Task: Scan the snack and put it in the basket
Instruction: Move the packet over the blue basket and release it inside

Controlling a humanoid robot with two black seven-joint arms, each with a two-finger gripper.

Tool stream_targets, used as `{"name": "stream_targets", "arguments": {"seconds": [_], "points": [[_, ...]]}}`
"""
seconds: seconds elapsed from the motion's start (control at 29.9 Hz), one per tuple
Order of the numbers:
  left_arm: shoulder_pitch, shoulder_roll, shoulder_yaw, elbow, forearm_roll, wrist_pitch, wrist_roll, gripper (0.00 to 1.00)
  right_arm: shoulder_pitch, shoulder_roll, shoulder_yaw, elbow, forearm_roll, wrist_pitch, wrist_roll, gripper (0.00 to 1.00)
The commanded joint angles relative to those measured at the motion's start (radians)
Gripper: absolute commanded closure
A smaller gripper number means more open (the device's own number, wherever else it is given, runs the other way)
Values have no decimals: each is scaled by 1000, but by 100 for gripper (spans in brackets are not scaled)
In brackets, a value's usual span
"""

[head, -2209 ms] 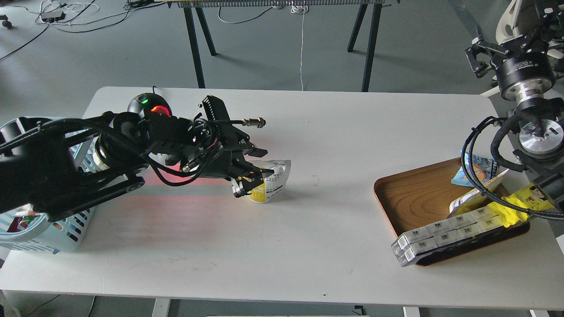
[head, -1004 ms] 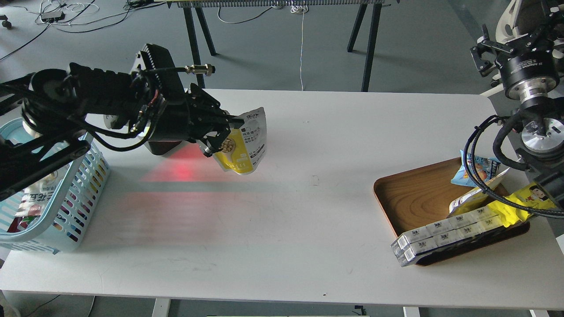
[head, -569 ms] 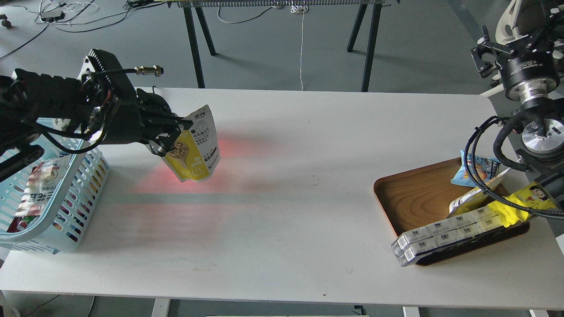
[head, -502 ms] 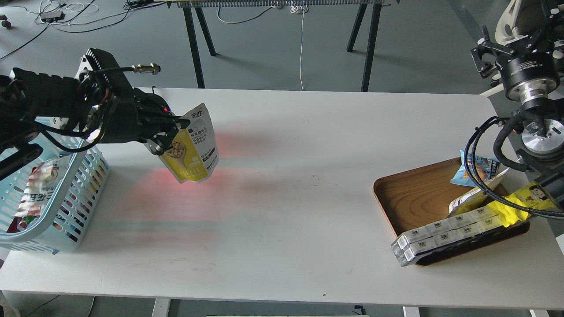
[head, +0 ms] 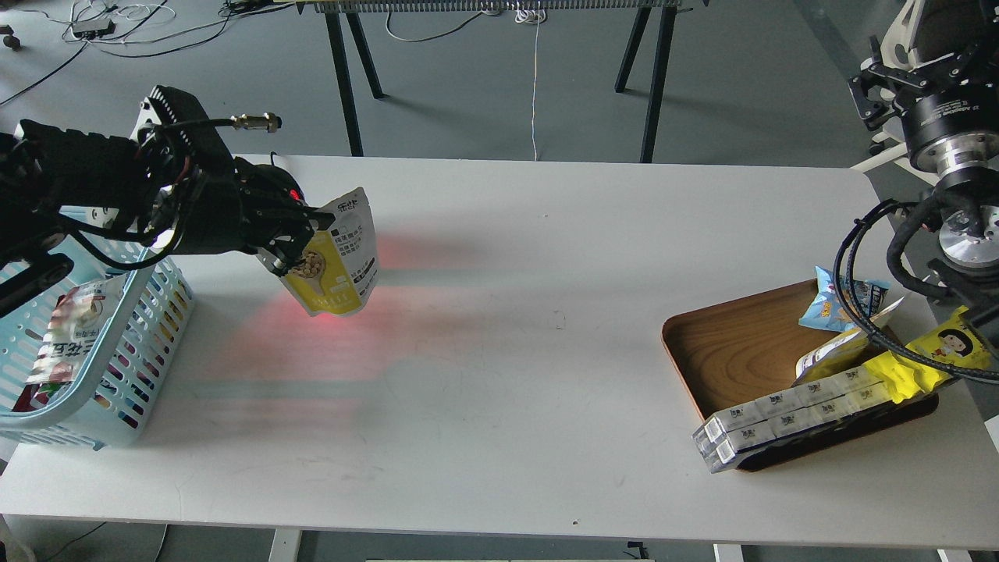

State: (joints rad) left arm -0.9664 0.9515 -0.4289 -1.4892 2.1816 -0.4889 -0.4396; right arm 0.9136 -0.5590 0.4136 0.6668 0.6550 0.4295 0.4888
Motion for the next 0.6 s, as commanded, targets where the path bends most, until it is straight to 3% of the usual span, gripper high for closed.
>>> {"name": "stream_targets", "arguments": {"seconds": [0.0,0.27,0.57], "points": [[-2,47,-36,-20,0,0,-34,100,-5,-4,1,-1,0,2,0,1],[0,225,-67,-98,0,0,-49,100,-10,-4,2,-4,0,2,0,1],[5,522,-25,-115,0,183,-49,100,-13,-4,2,-12,0,6,0,1]]}}
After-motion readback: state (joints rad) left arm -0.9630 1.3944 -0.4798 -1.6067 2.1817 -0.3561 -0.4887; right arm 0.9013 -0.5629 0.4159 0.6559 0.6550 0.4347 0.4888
